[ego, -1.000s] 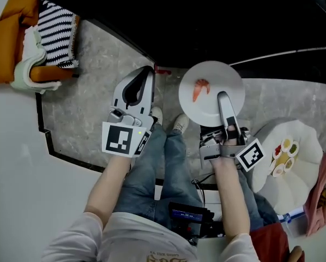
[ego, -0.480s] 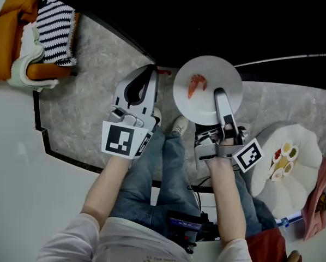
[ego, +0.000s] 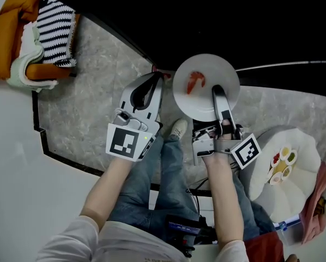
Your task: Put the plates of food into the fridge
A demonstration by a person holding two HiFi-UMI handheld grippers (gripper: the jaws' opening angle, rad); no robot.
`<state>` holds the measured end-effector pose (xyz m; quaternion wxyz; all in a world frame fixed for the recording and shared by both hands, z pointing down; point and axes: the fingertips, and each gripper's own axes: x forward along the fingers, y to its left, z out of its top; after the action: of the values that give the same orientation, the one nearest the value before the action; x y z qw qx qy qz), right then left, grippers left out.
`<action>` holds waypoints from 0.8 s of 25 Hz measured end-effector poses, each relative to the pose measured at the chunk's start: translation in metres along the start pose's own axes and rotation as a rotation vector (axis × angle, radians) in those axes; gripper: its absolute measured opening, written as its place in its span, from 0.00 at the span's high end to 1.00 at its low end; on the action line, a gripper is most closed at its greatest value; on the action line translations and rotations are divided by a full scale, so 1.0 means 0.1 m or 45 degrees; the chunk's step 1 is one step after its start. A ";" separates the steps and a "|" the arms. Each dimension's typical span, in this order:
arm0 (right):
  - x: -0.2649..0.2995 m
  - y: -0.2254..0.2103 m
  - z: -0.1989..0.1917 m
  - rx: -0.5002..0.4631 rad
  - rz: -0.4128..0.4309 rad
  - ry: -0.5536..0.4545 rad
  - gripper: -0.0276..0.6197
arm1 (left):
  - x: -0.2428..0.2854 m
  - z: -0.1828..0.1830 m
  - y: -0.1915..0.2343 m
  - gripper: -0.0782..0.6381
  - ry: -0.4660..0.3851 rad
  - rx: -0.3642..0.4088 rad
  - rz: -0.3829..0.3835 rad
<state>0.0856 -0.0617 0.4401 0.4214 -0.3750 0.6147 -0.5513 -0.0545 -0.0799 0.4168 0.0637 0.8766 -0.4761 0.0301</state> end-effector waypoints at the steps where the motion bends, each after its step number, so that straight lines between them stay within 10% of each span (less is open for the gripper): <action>1: 0.02 -0.02 0.01 0.002 -0.008 -0.003 0.93 | 0.01 -0.01 0.00 0.88 0.002 -0.004 0.000; 20: 0.35 -0.32 0.17 0.025 -0.107 -0.054 0.93 | 0.11 -0.20 -0.02 0.88 0.066 -0.035 -0.044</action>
<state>0.0885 -0.1037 0.4679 0.4144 -0.4079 0.5841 -0.5664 -0.0465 -0.0845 0.4381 0.0886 0.8827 -0.4594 0.0449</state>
